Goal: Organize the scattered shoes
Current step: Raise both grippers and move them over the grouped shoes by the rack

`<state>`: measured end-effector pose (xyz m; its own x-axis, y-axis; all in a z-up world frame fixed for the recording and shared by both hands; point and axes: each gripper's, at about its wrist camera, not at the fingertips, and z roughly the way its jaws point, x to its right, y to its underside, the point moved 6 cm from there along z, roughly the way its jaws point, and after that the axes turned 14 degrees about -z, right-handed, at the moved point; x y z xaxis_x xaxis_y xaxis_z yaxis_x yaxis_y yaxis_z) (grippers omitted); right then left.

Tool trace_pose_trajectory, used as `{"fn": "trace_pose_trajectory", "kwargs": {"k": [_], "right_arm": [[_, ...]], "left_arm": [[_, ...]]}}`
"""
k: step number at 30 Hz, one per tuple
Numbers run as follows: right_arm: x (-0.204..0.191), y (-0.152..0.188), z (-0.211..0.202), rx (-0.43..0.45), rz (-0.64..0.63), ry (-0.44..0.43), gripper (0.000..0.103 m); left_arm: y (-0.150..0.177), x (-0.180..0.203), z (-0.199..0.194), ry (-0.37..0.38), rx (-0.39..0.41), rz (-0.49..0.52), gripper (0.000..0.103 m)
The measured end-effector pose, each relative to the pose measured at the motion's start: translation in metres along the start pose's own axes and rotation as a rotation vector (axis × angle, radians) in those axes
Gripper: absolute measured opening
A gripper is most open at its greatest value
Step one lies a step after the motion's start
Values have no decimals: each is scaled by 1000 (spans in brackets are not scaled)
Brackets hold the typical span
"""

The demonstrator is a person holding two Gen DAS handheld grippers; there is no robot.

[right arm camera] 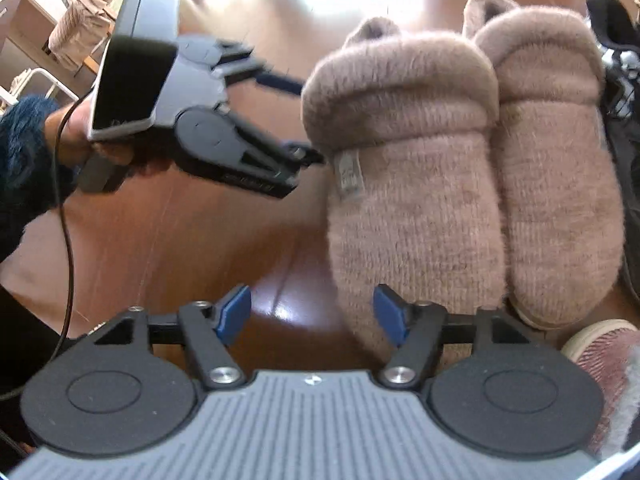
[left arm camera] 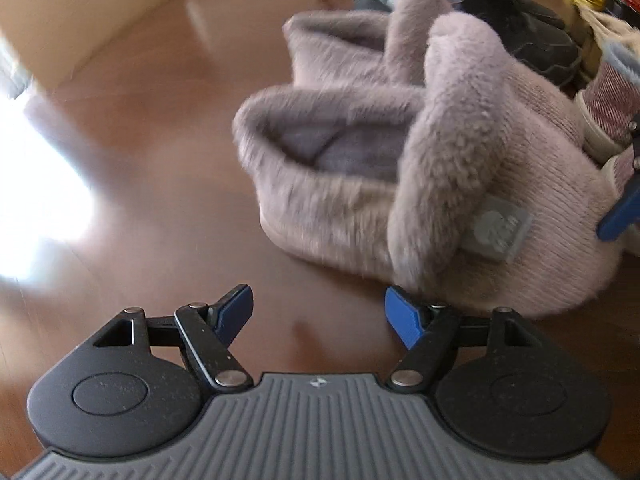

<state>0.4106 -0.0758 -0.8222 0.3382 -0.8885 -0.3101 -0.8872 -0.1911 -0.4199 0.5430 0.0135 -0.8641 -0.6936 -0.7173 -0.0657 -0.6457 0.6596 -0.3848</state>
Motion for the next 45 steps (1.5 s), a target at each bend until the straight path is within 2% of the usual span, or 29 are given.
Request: {"fn": "trace_pose_trajectory", "kwargs": {"k": [4,7,11,14,15,18,20,22,25,29,32,35,39,42,45], "right_arm": [[6,-15,-55,27,84,50,65],[8,-40,-136,52,109,99,65],[-6,-71,-228,95,145,115,67],[-16,-98,-322,142,156,148,72],[-18,-104,-350,150,156,145,77],[-24,-123,-436,173,155,136,80],[-29,-132,-493,182,147,142,81],[-33,-128,-540,184,119,187,92],[-44,-108,-608,190,119,244,102],[-63,-62,-668,204,174,301,102],[-77,-18,-685,213,198,332,102],[-97,14,-685,153,160,321,102],[-132,23,-721,128,72,349,102],[-150,15,-763,195,38,328,102],[-158,13,-798,280,-9,369,102]], "left_arm": [[-6,13,-51,1,-107,-141,74],[-33,30,-118,7,-105,-183,75],[-90,28,-230,-16,-73,-289,75],[-138,36,-326,-46,-51,-430,75],[-151,39,-366,-63,-50,-500,75],[-177,60,-470,-132,-22,-641,76],[-188,75,-515,-150,-8,-686,87],[-197,102,-571,-139,-10,-735,89],[-192,138,-622,-168,-3,-773,89],[-168,192,-663,-161,8,-811,89],[-140,228,-692,-178,27,-842,89],[-104,263,-734,-224,28,-910,89],[-68,295,-793,-252,-3,-986,89],[-60,309,-829,-297,35,-1009,89],[-64,325,-852,-325,90,-986,89]]}}
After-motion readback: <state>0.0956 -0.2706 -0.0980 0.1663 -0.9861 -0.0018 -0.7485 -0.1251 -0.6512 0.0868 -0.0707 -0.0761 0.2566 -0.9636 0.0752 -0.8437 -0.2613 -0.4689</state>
